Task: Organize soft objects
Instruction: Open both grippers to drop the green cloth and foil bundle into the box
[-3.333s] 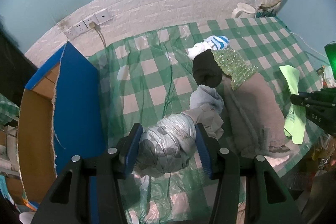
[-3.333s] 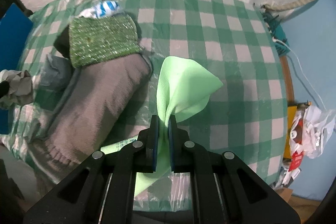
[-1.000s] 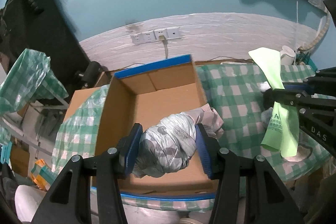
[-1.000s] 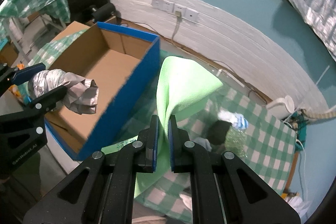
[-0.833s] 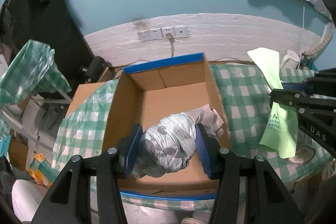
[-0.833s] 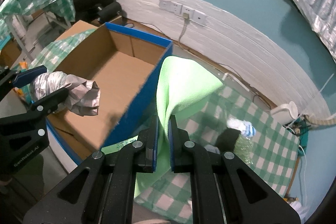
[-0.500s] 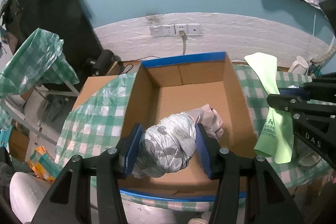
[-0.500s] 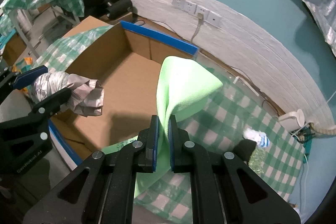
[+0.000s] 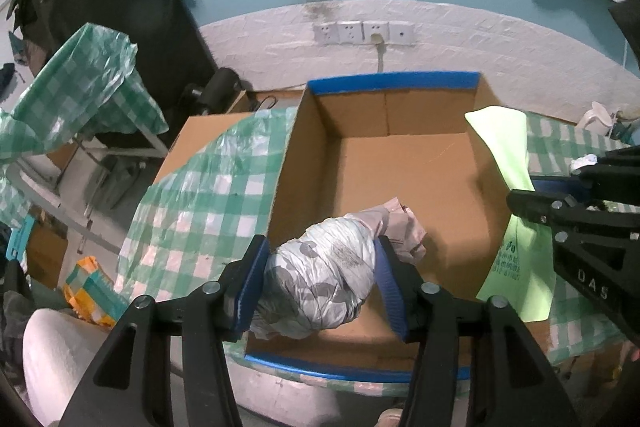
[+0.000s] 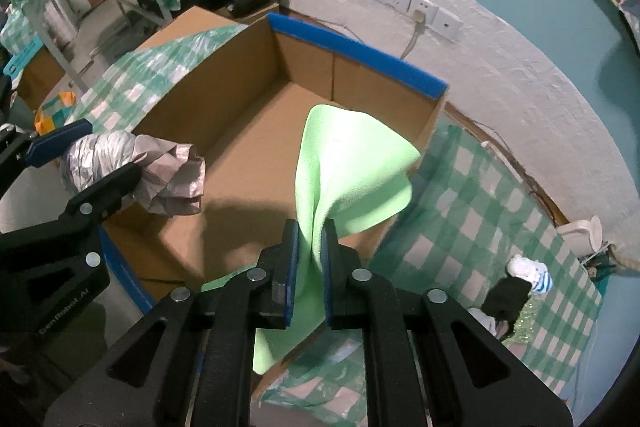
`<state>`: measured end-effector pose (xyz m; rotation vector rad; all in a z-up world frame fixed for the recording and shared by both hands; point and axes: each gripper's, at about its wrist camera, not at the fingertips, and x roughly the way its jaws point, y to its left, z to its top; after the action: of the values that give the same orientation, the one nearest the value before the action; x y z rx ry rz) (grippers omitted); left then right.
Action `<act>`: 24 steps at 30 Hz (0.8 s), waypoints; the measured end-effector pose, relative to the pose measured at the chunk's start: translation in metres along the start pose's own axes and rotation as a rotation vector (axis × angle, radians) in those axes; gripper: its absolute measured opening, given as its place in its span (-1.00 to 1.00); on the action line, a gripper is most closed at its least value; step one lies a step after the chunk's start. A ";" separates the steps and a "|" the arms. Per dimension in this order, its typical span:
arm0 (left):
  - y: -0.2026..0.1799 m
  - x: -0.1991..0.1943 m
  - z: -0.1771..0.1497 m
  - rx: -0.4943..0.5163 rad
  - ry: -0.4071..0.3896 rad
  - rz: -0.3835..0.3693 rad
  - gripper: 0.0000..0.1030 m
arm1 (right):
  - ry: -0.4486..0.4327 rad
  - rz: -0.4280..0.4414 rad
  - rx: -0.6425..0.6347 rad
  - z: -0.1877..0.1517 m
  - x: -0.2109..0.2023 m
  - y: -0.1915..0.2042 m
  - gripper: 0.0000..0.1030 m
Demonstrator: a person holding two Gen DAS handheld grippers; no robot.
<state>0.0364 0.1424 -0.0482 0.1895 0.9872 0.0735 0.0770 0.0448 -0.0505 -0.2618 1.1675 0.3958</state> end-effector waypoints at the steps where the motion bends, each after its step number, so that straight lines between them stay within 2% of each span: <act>1: 0.001 0.002 0.000 -0.003 0.009 0.006 0.12 | 0.003 -0.002 -0.002 0.000 0.002 0.001 -0.64; 2: 0.002 0.004 -0.001 -0.005 0.017 0.011 0.13 | 0.008 -0.003 -0.004 0.000 0.004 0.002 -0.54; 4: 0.003 0.006 -0.001 -0.006 0.026 0.013 0.17 | 0.005 -0.003 -0.004 0.000 0.004 0.003 -0.19; 7: 0.004 0.007 -0.001 -0.005 0.033 0.013 0.34 | 0.002 -0.016 -0.010 0.000 0.004 0.004 0.10; 12: 0.004 0.006 0.001 -0.003 0.023 0.028 0.45 | -0.007 -0.023 -0.004 0.000 0.002 0.002 0.15; 24: -0.002 0.001 0.004 -0.007 0.010 -0.001 0.45 | -0.025 -0.041 0.036 -0.009 -0.011 -0.014 0.23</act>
<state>0.0403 0.1400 -0.0468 0.1820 0.9973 0.0769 0.0720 0.0264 -0.0443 -0.2486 1.1414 0.3406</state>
